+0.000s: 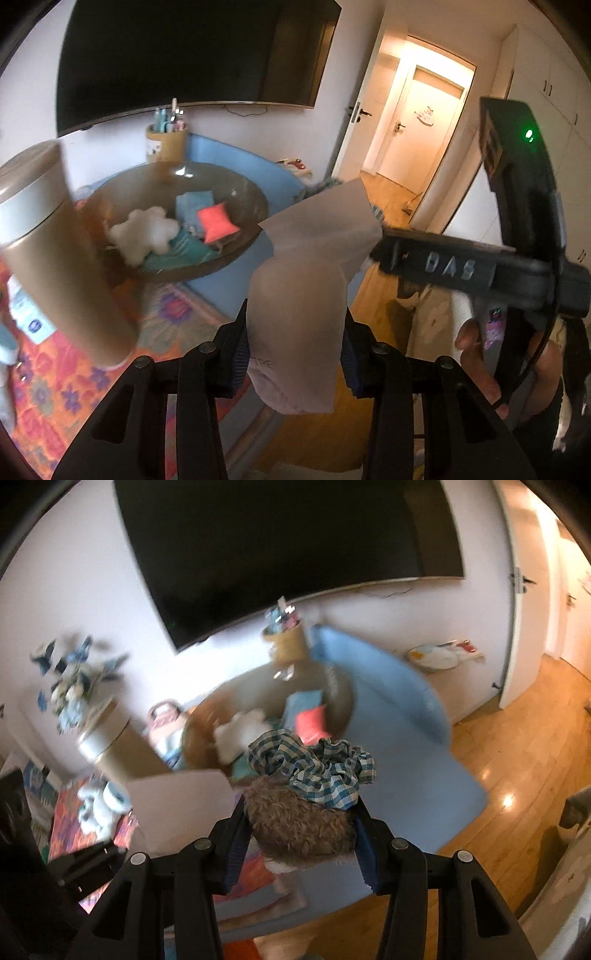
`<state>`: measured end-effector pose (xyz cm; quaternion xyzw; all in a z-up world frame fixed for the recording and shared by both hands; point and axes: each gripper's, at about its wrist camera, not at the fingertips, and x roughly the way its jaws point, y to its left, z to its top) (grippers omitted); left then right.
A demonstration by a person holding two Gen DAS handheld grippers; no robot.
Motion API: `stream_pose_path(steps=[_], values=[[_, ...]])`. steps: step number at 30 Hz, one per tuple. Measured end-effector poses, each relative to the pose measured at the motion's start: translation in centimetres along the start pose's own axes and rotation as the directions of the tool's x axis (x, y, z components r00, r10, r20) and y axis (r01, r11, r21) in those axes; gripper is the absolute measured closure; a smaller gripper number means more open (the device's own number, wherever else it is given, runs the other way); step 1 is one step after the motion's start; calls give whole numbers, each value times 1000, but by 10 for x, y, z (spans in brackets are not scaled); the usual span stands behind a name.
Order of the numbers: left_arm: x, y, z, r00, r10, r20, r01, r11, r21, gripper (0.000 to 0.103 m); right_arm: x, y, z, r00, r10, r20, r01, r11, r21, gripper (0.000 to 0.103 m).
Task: Organize soft objects
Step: 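Carry the clear bag and brown plush with both grippers to the woven tray, then open both grippers to drop the bag and plush onto the tray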
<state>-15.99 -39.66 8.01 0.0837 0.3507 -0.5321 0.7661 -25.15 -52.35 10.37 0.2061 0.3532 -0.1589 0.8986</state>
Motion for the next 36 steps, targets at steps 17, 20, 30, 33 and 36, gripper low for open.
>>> stream_pose_path(steps=[17, 20, 30, 33, 36], values=[[84, 45, 101, 758, 652, 36, -647, 757, -95, 66, 81, -5, 146, 996, 79, 38, -79, 997, -20, 54], [96, 52, 100, 705, 708, 32, -704, 705, -91, 65, 119, -5, 156, 989, 146, -37, -146, 989, -4, 53], [109, 50, 99, 683, 729, 43, -728, 685, -24, 14, 171, -16, 157, 972, 172, -161, -166, 985, 50, 34], [101, 40, 96, 697, 714, 63, -715, 699, -12, 14, 162, -25, 153, 967, 203, -156, -191, 978, 88, 34], [85, 28, 92, 718, 691, 88, -692, 721, -15, 14, 146, -29, 149, 967, 217, -133, -204, 973, 105, 34]])
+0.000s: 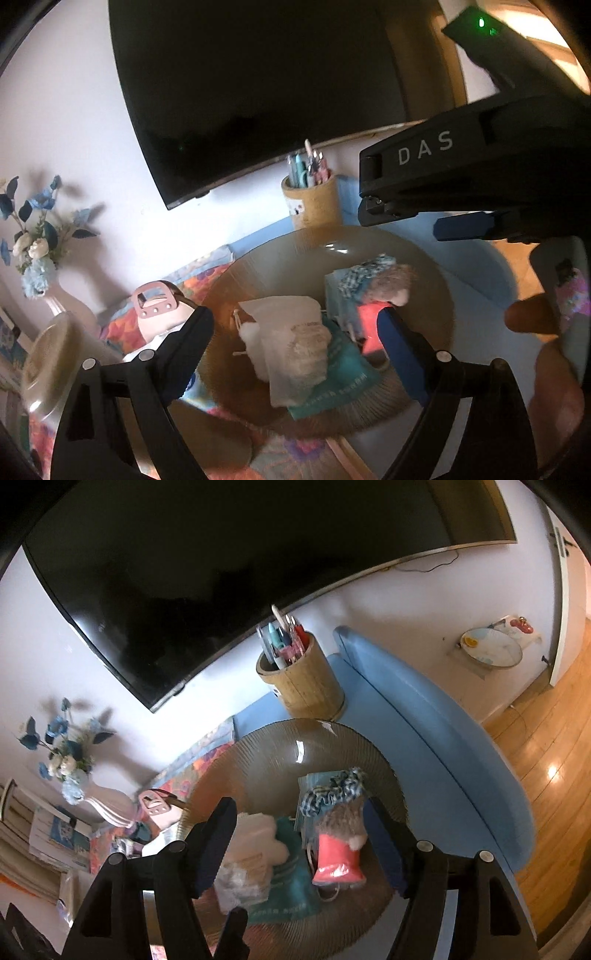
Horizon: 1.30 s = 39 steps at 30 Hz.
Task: Organize soft objects
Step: 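Open both grippers to drop the bag and plush onto the tray, then move both grippers back over the bed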
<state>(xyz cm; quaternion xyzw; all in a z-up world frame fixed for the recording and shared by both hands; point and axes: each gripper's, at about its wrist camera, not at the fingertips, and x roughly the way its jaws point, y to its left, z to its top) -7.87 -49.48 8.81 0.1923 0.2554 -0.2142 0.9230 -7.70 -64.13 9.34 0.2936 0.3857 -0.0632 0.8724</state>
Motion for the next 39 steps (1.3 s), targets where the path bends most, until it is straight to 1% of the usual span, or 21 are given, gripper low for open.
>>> stream_pose_path(steps=[3, 5, 7, 9, 12, 15, 17, 19, 21, 22, 23, 24, 27, 28, 30, 32, 34, 35, 36, 38, 39], values=[[-34, 8, -6, 998, -61, 20, 61, 998, -12, 14, -21, 4, -9, 1000, 11, 25, -11, 1000, -1, 34], [-59, 19, -10, 993, -117, 29, 118, 993, -15, 14, -38, 9, -20, 999, 24, 44, -23, 1000, -3, 34], [-88, 41, -15, 984, -172, 36, 173, 984, -29, 13, -57, 15, -35, 996, 58, 69, -58, 998, -2, 34], [-111, 59, -21, 978, -203, 46, 205, 978, -40, 13, -77, 25, -54, 990, 102, 102, -101, 995, -17, 33], [-143, 112, -32, 981, -188, 56, 191, 979, -67, 13, -100, 44, -87, 981, 145, 125, -140, 989, -50, 27], [-163, 164, -43, 988, -150, 45, 154, 982, -104, 13, -115, 72, -120, 972, 204, 120, -191, 975, -110, 26], [-173, 209, -51, 989, -141, 36, 145, 981, -129, 13, -124, 98, -143, 961, 255, 112, -235, 958, -163, 26], [-181, 264, -61, 986, -167, 8, 165, 968, -189, 12, -126, 124, -163, 951, 296, 93, -271, 938, -216, 26], [-185, 301, -71, 988, -153, -6, 148, 965, -218, 10, -125, 154, -181, 944, 321, 70, -292, 916, -274, 22], [-188, 326, -80, 991, -130, -2, 126, 963, -237, 10, -122, 172, -192, 942, 332, 53, -301, 903, -305, 20], [-187, 339, -88, 994, -114, 3, 111, 962, -251, 6, -118, 188, -201, 942, 334, 38, -304, 895, -327, 19], [-184, 358, -101, 997, -78, 0, 75, 960, -268, 2, -113, 201, -210, 943, 333, 22, -306, 889, -340, 19], [-161, 389, -136, 1000, -4, -23, -3, 950, -312, 1, -82, 248, -237, 953, 299, -36, -288, 870, -400, 19], [-154, 397, -146, 999, 1, -36, -13, 947, -322, 1, -65, 264, -246, 963, 263, -51, -260, 872, -414, 19], [-122, 408, -171, 997, -6, -82, -22, 938, -346, 1, -34, 284, -260, 976, 200, -87, -218, 884, -414, 19], [-95, 418, -190, 992, -20, -127, -30, 925, -379, 1, 2, 298, -273, 977, 158, -146, -203, 900, -386, 19], [-66, 430, -211, 984, -63, -167, -16, 901, -434, 1, 36, 308, -285, 967, 142, -213, -211, 912, -352, 19], [-51, 438, -220, 980, -78, -183, -18, 882, -470, 1, 51, 312, -292, 963, 129, -236, -207, 918, -340, 19], [-45, 442, -226, 978, -86, -191, -19, 871, -492, 1, 65, 315, -297, 960, 116, -256, -200, 922, -330, 19], [-23, 458, -237, 969, -119, -217, -21, 834, -551, 1, 88, 319, -303, 951, 108, -291, -200, 930, -308, 19], [-10, 467, -243, 963, -141, -230, -21, 810, -585, 1, 96, 321, -304, 948, 107, -301, -200, 933, -299, 19]])
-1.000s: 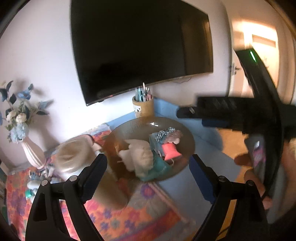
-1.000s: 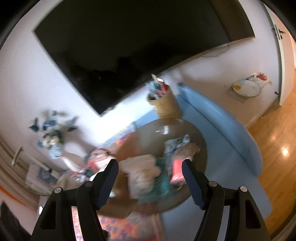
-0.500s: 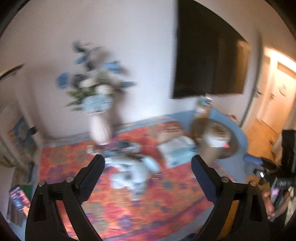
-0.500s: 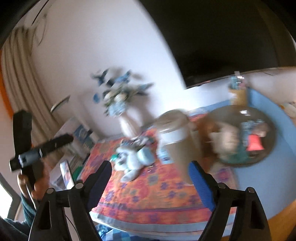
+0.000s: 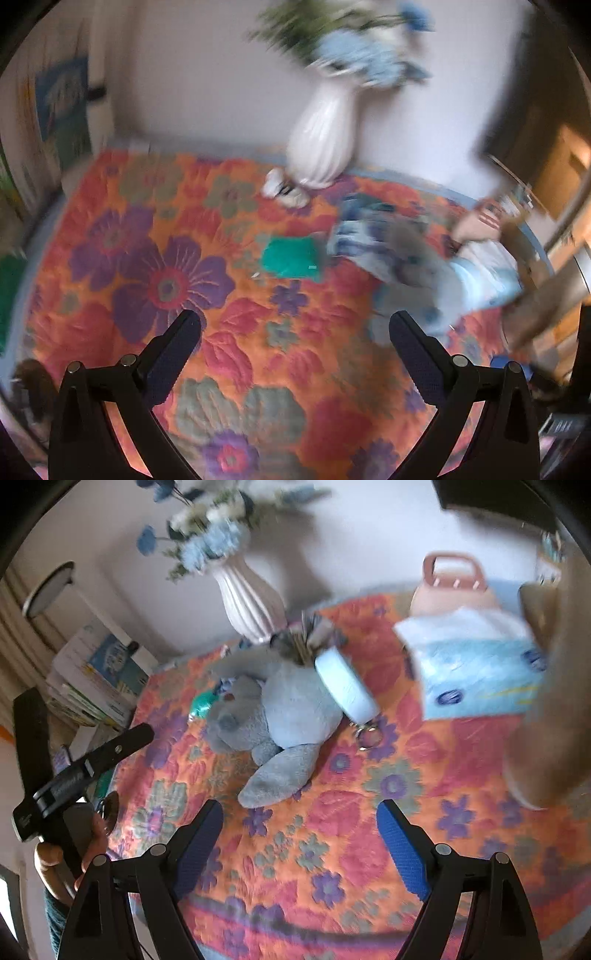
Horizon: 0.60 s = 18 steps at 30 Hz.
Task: Organize soft objects
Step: 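Move both grippers back over the bed, then grasp the teal plastic bag with the left gripper while the right grasps the grey elephant plush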
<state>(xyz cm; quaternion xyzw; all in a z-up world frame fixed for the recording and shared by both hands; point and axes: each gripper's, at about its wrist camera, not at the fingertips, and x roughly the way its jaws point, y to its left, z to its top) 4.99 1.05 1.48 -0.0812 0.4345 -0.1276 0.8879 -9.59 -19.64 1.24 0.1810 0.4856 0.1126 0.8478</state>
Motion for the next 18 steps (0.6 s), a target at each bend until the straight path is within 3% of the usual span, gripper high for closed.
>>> stream_pose_path(steps=[3, 6, 9, 12, 14, 16, 17, 18], values=[[27, 13, 7, 999, -18, -46, 16, 999, -50, 2, 21, -1, 9, 1000, -3, -13, 3, 1000, 25, 19], [48, 10, 16, 998, 14, -68, -16, 999, -39, 2, 35, -7, 21, 1000, 6, -8, -6, 998, 63, 19], [57, 1, 24, 998, 42, -46, -42, 999, 9, 2, 48, -13, 30, 1000, 28, -7, -27, 994, 105, 19], [70, -2, 30, 997, 70, -21, -69, 997, 38, 5, 63, -21, 36, 994, 108, -12, -104, 978, 182, 18], [78, 1, 30, 999, 39, -38, -38, 999, 38, 33, 64, -19, 41, 993, 120, 14, -120, 974, 193, 16], [81, 1, 28, 998, 50, -25, -49, 998, 44, 51, 67, -18, 46, 990, 140, 23, -142, 969, 204, 16], [80, 1, 26, 998, 57, -14, -57, 997, 56, 70, 70, -19, 48, 986, 164, 23, -165, 962, 219, 16], [79, 2, 25, 999, 34, -16, -33, 998, 49, 70, 73, -22, 51, 982, 186, 28, -187, 952, 244, 16]])
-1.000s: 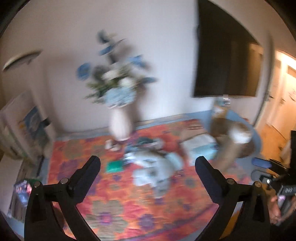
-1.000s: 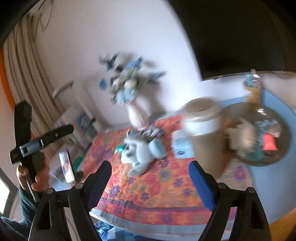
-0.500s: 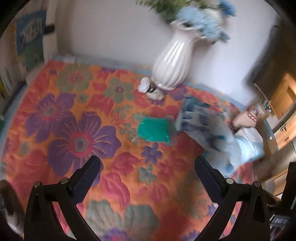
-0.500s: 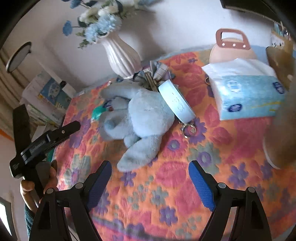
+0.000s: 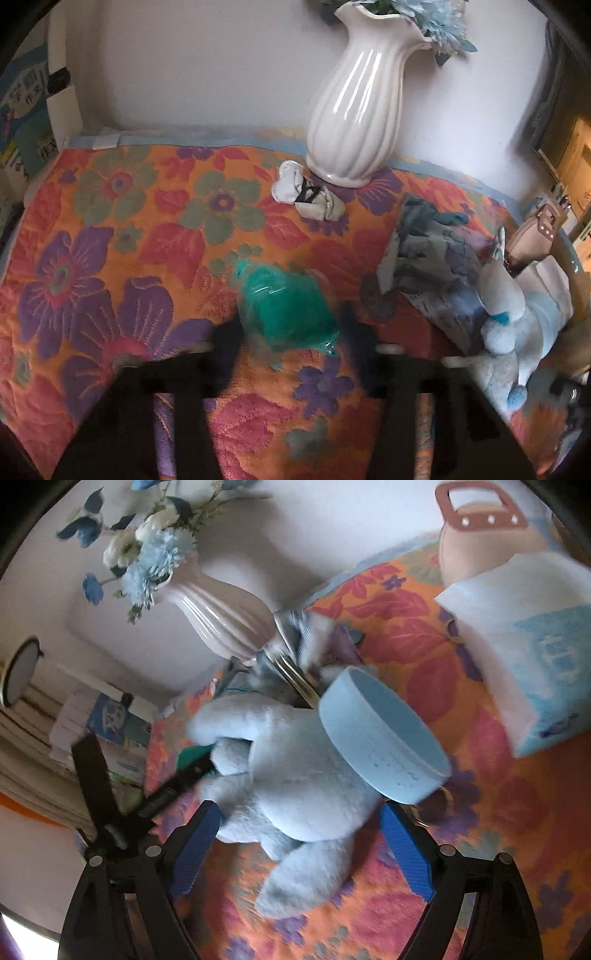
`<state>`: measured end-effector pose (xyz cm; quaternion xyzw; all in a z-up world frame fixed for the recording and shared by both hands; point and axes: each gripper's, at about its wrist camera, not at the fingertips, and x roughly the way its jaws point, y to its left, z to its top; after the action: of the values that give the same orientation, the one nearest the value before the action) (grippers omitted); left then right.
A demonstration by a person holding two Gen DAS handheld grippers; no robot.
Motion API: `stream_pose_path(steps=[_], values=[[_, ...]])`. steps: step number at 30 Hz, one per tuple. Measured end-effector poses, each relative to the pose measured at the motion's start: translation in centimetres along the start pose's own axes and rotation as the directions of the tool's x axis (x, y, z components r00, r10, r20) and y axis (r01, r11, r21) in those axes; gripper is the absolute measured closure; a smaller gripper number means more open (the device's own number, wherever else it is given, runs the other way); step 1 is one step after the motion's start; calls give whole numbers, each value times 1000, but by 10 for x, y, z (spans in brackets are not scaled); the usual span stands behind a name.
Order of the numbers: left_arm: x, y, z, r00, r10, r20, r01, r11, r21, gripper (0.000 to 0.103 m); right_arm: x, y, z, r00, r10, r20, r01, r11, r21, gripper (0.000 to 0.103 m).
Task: Organize soft objects
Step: 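Grasp the teal plastic bag with the left gripper while the right grasps the grey elephant plush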
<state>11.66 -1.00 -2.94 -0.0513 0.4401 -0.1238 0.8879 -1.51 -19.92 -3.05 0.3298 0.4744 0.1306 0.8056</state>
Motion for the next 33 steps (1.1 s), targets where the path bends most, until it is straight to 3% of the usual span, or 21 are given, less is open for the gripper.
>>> stream_pose_path(steps=[4, 6, 8, 11, 15, 18, 21, 24, 26, 29, 33], values=[[-12, 6, -7, 1000, 13, 26, -12, 999, -34, 71, 5, -5, 8, 999, 33, 34, -35, 997, 68, 15], [-24, 10, -14, 999, 6, 48, -4, 998, -55, 71, 9, 0, 12, 999, 5, 39, -8, 998, 63, 16], [-36, 14, -26, 997, 14, 76, -8, 997, -74, 71, 15, 10, 15, 996, -72, 49, 71, 997, 13, 37], [-52, 21, -38, 993, 0, 120, 13, 994, -109, 71, 13, 21, 9, 990, -112, 81, 118, 990, -77, 46], [-53, 31, -38, 990, -38, 134, 59, 985, -160, 71, -8, 36, -8, 997, -35, 72, 48, 981, -186, 47], [-47, 34, -36, 989, -58, 133, 83, 978, -191, 71, -35, 47, -24, 999, 23, 46, -8, 952, -305, 47], [-48, 30, -37, 989, -48, 137, 72, 982, -175, 71, -48, 59, -31, 998, -1, -67, -29, 895, -446, 46], [-50, 21, -38, 988, -30, 149, 51, 989, -140, 71, -39, 63, -33, 967, -45, -251, -98, 843, -529, 45], [-51, 21, -38, 988, -27, 151, 47, 990, -131, 71, -25, 68, -28, 962, -174, -209, 23, 817, -576, 45], [-49, 26, -37, 989, -39, 146, 61, 987, -150, 71, -11, 80, -16, 976, -177, -127, 73, 814, -576, 41], [-47, 26, -37, 989, -45, 141, 67, 986, -154, 71, -1, 97, -19, 980, -199, -21, 145, 777, -613, 36]])
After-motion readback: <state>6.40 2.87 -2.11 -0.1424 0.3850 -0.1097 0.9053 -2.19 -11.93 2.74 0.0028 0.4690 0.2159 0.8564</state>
